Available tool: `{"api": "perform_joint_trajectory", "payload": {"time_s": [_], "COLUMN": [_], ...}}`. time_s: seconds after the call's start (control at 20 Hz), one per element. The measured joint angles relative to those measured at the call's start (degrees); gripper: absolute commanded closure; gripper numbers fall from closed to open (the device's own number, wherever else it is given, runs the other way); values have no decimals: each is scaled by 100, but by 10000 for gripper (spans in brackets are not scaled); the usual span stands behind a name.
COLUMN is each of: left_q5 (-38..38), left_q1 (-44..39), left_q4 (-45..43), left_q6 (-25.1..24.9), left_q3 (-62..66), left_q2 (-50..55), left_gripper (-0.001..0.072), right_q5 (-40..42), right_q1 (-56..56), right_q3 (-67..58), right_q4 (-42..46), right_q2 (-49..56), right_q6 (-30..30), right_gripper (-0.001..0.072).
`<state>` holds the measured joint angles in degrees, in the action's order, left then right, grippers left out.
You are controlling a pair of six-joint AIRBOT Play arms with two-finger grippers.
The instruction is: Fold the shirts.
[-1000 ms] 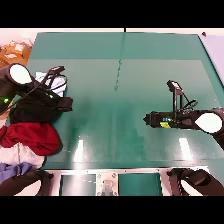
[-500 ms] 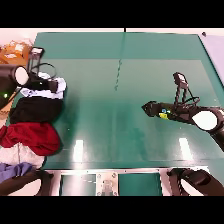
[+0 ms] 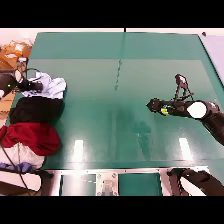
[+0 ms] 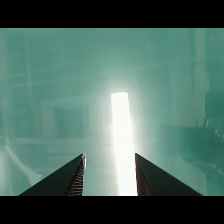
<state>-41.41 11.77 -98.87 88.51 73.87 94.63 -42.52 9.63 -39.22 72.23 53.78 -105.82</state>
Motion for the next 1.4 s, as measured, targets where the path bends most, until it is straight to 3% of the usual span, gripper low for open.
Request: {"api": "perform_joint_trajectory", "payload": {"time_s": [0.05, 0.25, 0.3, 0.35, 0.5, 0.7, 0.95, 1.2, 1.25, 1.3, 1.35, 1.4], "left_q5": [52, -175, -426, -688, -1451, -2081, -2343, -2227, -2190, -2116, -2063, -2022], "left_q1": [22, 70, 81, 83, -74, -890, -2605, -4295, -4544, -4765, -4929, -5069], "left_q4": [57, 306, 435, 592, 1088, 1429, 2175, 2802, 2889, 3014, 3200, 3453], "left_q6": [-39, -138, -164, -229, -483, -658, -647, -382, -321, -280, -251, -223], "left_q3": [17, 404, 599, 859, 1703, 2363, 2586, 2251, 2090, 1923, 1781, 1644], "left_q2": [111, 356, 380, 376, 133, -774, -1930, -1943, -1814, -1661, -1495, -1292], "left_gripper": [674, 681, 681, 682, 682, 682, 682, 679, 677, 484, 89, 0], "right_q5": [13, 15, 13, 9, -160, -501, -905, -1294, -1368, -1438, -1484, -1537], "right_q1": [-11, -37, -39, -46, -92, -326, -828, -1185, -1217, -1244, -1259, -1276], "right_q3": [0, 0, -2, -11, -151, -522, -946, -1106, -1117, -1126, -1132, -1137], "right_q4": [0, -9, -13, -13, -2, 2, 7, 11, 4, 2, 7, 7], "right_q2": [35, 111, 116, 125, 133, 133, 133, 133, 133, 133, 136, 133], "right_q6": [0, 0, 2, 17, 111, 380, 584, 708, 723, 730, 739, 741], "right_gripper": [347, 434, 477, 573, 654, 659, 661, 654, 588, 470, 368, 304]}}
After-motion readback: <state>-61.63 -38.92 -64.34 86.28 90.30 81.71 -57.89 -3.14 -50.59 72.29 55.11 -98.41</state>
